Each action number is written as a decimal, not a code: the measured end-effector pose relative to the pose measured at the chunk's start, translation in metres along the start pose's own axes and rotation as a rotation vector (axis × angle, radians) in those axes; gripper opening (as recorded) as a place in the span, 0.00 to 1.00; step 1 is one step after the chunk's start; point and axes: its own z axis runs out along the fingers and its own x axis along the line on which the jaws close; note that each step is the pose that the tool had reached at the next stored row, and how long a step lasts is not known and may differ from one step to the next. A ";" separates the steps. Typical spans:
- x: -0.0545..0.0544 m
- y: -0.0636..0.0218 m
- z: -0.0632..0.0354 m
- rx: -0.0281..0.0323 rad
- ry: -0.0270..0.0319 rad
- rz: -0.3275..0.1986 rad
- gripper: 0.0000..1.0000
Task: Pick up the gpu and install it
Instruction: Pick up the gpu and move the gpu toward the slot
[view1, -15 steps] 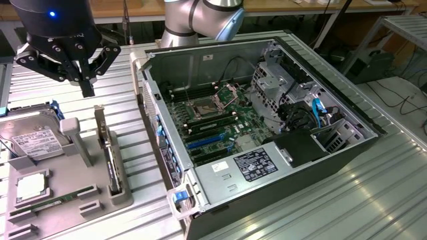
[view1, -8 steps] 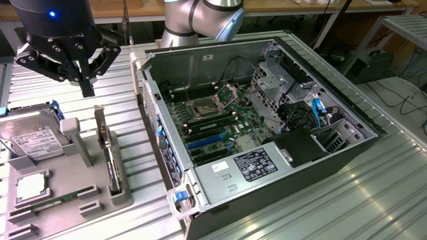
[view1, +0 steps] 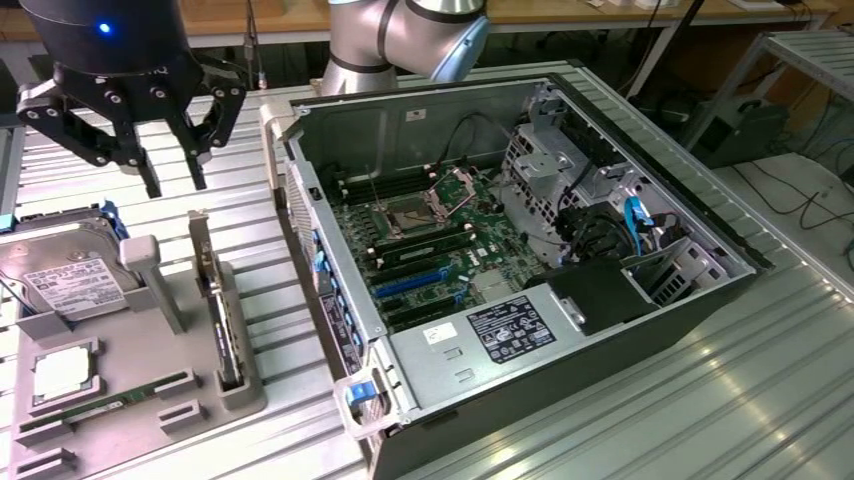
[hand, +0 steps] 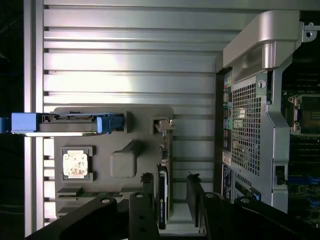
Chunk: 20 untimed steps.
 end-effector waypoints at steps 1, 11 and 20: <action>0.000 0.0000 0.0000 0.0000 0.0000 0.000 0.42; 0.000 0.0000 0.0000 0.0000 0.0000 0.000 0.73; 0.000 -0.0102 -0.0004 0.0000 0.0000 0.000 0.73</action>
